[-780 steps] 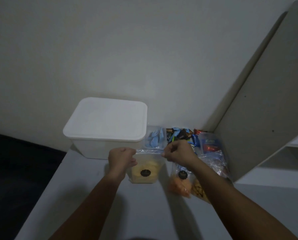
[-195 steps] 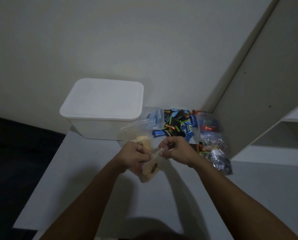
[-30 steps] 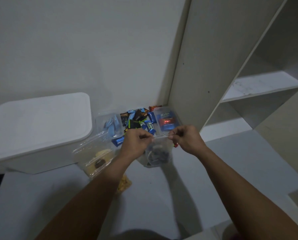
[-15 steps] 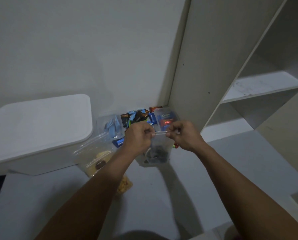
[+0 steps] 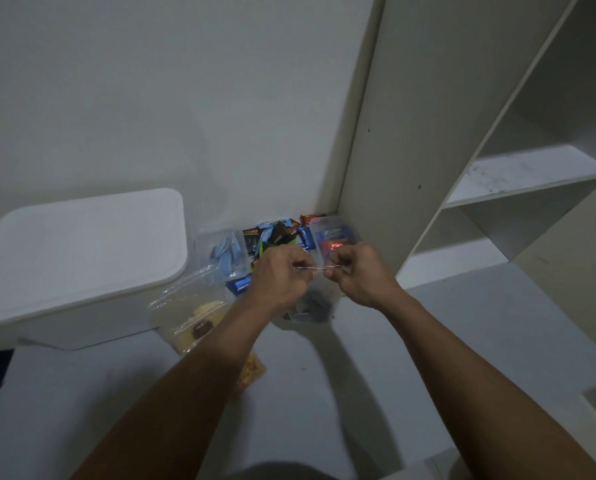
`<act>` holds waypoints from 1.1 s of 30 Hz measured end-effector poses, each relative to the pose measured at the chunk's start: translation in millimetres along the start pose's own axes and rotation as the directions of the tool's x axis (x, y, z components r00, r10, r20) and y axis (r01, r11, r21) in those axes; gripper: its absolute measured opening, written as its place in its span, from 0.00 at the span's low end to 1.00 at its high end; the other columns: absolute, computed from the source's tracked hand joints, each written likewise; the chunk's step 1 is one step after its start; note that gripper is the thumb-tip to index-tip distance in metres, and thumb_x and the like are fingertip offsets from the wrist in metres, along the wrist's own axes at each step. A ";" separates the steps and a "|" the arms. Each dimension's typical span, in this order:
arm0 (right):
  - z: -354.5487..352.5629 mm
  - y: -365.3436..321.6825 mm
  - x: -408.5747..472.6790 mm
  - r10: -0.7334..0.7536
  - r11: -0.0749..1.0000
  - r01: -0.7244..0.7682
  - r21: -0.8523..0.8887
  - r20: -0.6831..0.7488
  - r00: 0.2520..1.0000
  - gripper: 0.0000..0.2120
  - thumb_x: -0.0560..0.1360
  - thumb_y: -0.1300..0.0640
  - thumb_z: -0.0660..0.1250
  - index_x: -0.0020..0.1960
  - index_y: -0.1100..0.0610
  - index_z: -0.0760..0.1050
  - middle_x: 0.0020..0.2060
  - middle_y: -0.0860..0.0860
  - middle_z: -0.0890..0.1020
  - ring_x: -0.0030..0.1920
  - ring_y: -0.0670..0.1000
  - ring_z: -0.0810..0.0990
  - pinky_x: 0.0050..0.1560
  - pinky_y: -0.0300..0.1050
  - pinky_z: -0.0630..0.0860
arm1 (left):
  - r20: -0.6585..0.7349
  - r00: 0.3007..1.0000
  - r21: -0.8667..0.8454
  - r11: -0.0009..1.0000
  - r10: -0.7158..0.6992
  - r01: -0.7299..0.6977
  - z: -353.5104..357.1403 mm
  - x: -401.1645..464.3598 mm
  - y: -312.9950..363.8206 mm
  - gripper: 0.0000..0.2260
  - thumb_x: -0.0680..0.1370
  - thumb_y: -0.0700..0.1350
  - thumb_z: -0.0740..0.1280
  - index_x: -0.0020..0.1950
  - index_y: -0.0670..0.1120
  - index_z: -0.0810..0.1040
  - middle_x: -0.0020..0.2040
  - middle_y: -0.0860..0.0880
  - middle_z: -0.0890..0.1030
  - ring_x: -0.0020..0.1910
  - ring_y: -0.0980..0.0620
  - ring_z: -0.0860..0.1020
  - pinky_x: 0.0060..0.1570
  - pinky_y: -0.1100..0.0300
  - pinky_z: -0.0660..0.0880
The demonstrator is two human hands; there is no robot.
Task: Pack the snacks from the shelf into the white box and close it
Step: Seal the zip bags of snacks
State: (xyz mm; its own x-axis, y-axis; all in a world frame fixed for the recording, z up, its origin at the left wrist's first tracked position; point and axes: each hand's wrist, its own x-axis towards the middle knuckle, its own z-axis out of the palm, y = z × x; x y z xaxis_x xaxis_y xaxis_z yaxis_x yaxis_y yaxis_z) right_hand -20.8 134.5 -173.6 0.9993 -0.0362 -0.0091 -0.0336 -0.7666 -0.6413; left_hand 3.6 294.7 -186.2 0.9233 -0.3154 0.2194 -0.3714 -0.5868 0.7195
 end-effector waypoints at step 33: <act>-15.7 -6.4 -5.0 0.018 0.989 -0.020 0.147 0.017 1.000 0.09 0.73 0.61 0.72 0.36 0.51 0.80 0.28 0.42 0.78 0.31 0.41 0.75 0.36 0.42 0.75 | 0.016 0.996 -0.206 0.974 -0.091 0.092 -14.4 3.4 4.3 0.03 0.68 0.37 0.75 0.40 0.44 0.84 0.36 0.51 0.81 0.39 0.49 0.79 0.42 0.54 0.77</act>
State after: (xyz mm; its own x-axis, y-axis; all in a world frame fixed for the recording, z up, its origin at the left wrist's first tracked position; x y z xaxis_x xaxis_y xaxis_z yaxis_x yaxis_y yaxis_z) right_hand -25.8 129.4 -157.4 0.9987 -0.0391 -0.0331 -0.0508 -0.6634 -0.7465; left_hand 6.5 301.8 -172.8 0.9516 -0.2725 0.1423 -0.2563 -0.4476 0.8567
